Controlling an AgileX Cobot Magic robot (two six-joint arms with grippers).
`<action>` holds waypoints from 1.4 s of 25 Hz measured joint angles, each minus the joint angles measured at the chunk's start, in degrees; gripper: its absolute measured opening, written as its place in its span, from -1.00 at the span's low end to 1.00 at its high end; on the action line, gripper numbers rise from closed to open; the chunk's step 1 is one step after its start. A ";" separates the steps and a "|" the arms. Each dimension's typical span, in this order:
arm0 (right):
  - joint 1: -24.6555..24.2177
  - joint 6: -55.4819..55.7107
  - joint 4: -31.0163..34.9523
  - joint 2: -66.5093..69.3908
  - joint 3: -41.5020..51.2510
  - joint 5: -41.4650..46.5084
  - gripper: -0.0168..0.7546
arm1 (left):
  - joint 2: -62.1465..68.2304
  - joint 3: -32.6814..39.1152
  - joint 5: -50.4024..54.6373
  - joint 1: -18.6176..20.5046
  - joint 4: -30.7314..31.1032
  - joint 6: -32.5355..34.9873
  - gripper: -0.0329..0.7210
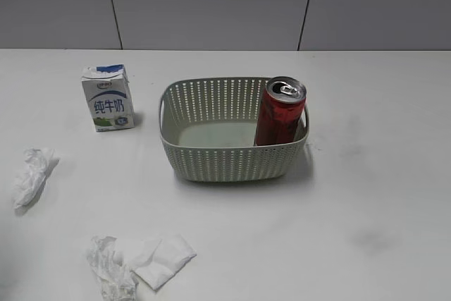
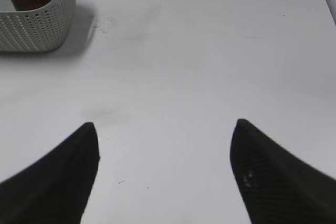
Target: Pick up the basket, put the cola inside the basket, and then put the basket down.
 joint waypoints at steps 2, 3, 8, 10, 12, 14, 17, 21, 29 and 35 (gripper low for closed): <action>0.00 0.00 0.00 0.00 0.00 0.00 0.58 | -4.91 3.62 -0.94 0.00 -0.22 0.00 0.66; 0.00 0.00 0.00 0.00 0.00 0.00 0.58 | -7.66 5.08 -1.15 0.00 -0.49 0.00 0.66; 0.00 0.00 -0.05 0.00 0.00 0.00 0.58 | -20.49 11.66 -1.67 0.00 -1.02 0.00 0.65; 0.00 0.00 -0.05 0.00 0.00 0.00 0.58 | -25.84 13.44 -1.61 0.00 -1.26 0.00 0.65; 0.00 0.00 -0.05 0.00 0.00 0.00 0.58 | -30.39 14.77 -1.56 0.00 -1.43 0.05 0.65; 0.00 0.00 -0.05 0.00 0.00 0.00 0.58 | -35.09 16.23 -1.43 0.00 -1.45 0.05 0.65; 0.00 0.00 -0.05 0.00 0.00 0.00 0.58 | -40.95 19.05 -0.61 0.00 -1.45 0.05 0.65; 0.00 0.05 -0.01 0.00 0.00 0.00 0.58 | -47.84 21.38 -0.56 0.00 -1.33 -0.34 0.65; 0.00 0.05 0.06 0.00 0.00 0.00 0.58 | -57.42 22.42 -2.07 0.00 -0.89 -1.39 0.65; 0.00 0.05 0.13 0.00 0.00 0.00 0.58 | -59.93 22.47 -2.24 0.00 -0.89 -1.79 0.65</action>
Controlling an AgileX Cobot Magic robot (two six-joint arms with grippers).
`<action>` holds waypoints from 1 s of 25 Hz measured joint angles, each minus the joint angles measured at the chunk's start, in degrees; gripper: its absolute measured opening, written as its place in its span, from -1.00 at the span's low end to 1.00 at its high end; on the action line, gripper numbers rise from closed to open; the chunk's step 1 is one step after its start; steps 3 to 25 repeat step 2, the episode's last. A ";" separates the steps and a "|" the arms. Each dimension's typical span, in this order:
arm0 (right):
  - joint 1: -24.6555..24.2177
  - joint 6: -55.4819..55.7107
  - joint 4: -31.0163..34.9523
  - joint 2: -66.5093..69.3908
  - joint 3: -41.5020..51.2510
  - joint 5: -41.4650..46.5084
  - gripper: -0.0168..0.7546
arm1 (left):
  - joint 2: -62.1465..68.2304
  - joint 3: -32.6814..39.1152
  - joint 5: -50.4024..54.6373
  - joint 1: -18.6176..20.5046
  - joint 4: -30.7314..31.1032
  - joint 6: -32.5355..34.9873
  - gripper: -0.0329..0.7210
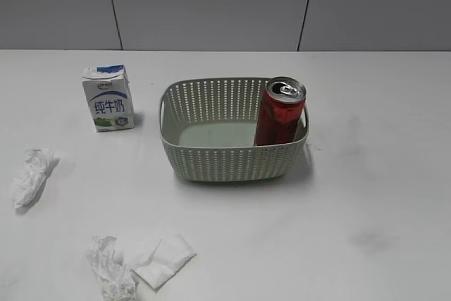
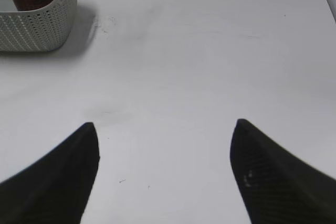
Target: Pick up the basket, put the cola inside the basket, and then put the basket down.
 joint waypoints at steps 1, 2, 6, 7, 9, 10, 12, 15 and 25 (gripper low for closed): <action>0.00 0.00 0.00 0.00 0.00 0.00 0.58 | -0.02 0.00 0.00 0.00 0.00 -0.16 0.65; 0.00 0.00 0.00 0.00 0.00 0.00 0.58 | -0.07 0.06 0.00 0.00 0.00 -0.16 0.65; 0.00 0.00 0.00 0.00 0.00 0.00 0.58 | -0.07 0.06 0.00 0.00 0.00 -0.16 0.65; 0.00 0.00 0.00 0.00 0.00 0.00 0.58 | -0.07 0.06 0.00 0.00 0.00 -0.16 0.65; 0.00 0.00 0.00 0.00 0.00 0.00 0.58 | -0.07 0.06 0.00 0.00 0.00 -0.16 0.65; 0.00 0.00 0.00 0.00 0.00 0.00 0.58 | -0.07 0.06 0.00 0.00 0.00 -0.16 0.65; 0.00 0.00 0.00 0.00 0.00 0.00 0.58 | -0.07 0.06 0.00 0.00 0.00 -0.16 0.65; 0.00 0.00 0.00 0.00 0.00 0.00 0.58 | -0.07 0.06 0.00 0.00 0.00 -0.16 0.65; 0.00 0.00 0.00 0.00 0.00 0.00 0.58 | -0.07 0.06 0.00 0.00 0.00 -0.16 0.65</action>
